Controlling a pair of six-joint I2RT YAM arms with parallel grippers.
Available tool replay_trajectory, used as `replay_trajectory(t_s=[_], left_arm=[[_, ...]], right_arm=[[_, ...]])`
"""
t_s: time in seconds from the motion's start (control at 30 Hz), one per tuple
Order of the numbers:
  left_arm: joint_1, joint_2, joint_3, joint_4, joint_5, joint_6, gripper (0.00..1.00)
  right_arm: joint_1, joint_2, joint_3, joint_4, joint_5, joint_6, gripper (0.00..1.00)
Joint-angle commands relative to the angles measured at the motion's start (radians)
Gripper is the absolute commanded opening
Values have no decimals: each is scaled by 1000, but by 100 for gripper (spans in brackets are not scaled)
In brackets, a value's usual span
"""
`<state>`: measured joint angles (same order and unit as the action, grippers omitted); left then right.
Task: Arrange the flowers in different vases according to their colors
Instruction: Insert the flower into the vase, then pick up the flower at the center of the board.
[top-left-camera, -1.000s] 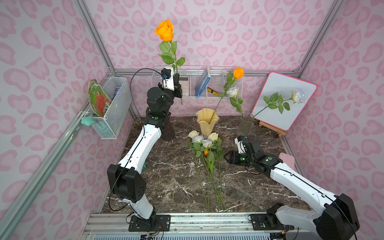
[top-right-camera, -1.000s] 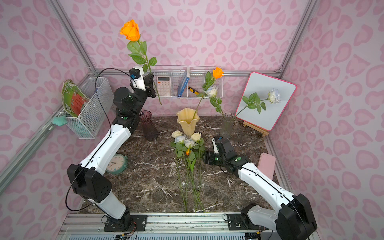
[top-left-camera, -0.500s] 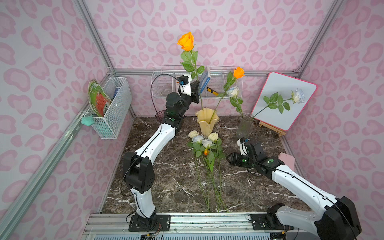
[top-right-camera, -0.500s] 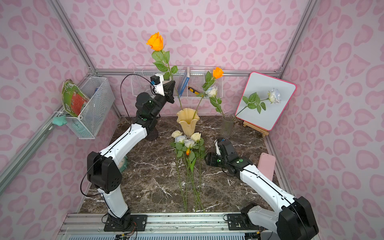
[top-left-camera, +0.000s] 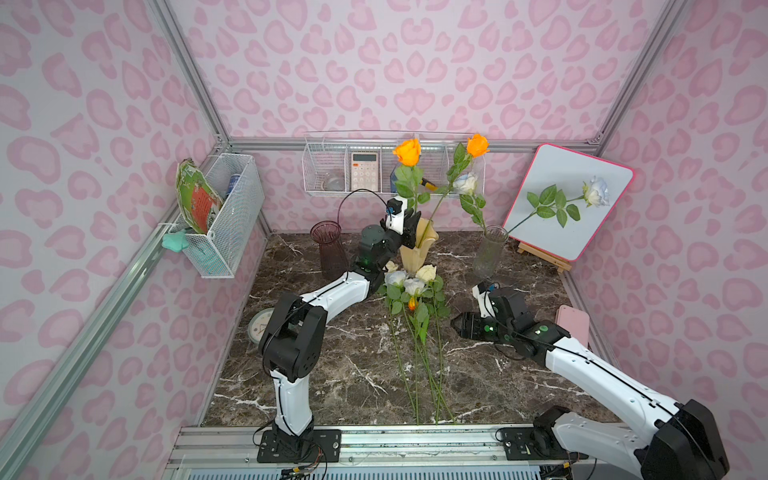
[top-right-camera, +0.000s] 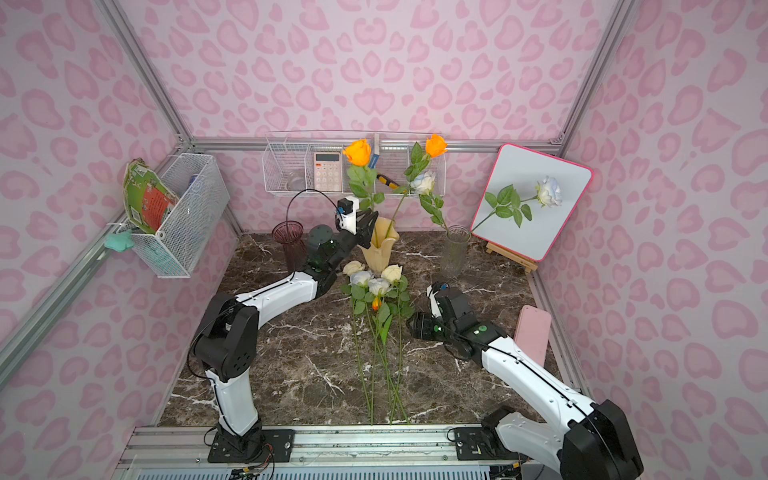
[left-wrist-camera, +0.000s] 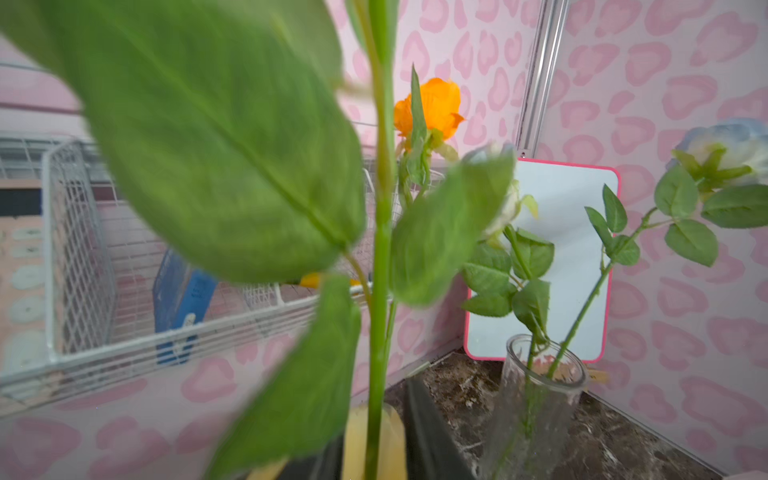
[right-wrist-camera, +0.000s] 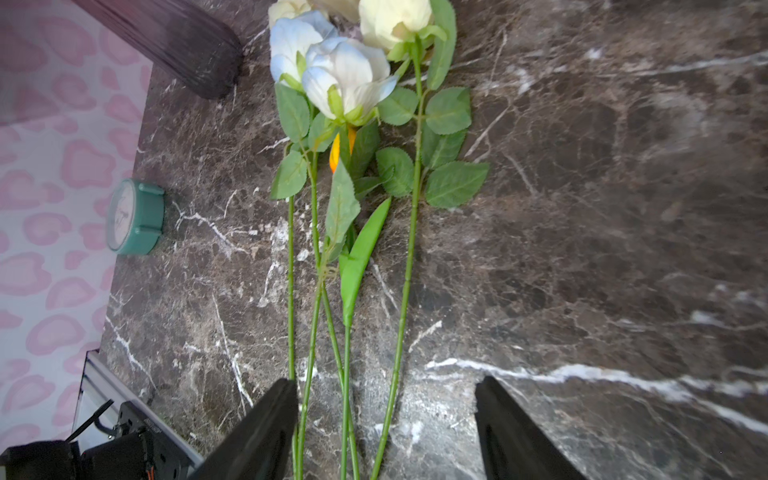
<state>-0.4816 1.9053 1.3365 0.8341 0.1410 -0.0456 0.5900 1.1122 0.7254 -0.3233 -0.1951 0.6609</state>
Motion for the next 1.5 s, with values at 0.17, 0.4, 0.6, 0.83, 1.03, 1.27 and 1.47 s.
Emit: replay_trajectory(t_s=[0.17,0.4,0.6,0.83,1.03,1.27,1.47], left_arm=[[-37,-107,-145,58,-77,27,74],[-49,-383,-270,-121,-225,15,78],[-50,-651,-305,-524,-200,-23,76],[-58,-863,-428,-772,-244,-102,74],[-87,-1019,-504,-939,-313,-164,74],[-139,-1100,-611,-1049,-392,-274,70],[-145,-1136,-731,-1052,-415,-396,68]], right_arm=[[180,88,-6,95,-33,139,70],[407,236,16,131,80,270,66],[453,341,73,109,130,294,58],[472,459,91,138,146,320,49],[480,556,161,98,188,307,33],[483,525,209,33,264,300,4],[502,387,350,-101,352,217,0]])
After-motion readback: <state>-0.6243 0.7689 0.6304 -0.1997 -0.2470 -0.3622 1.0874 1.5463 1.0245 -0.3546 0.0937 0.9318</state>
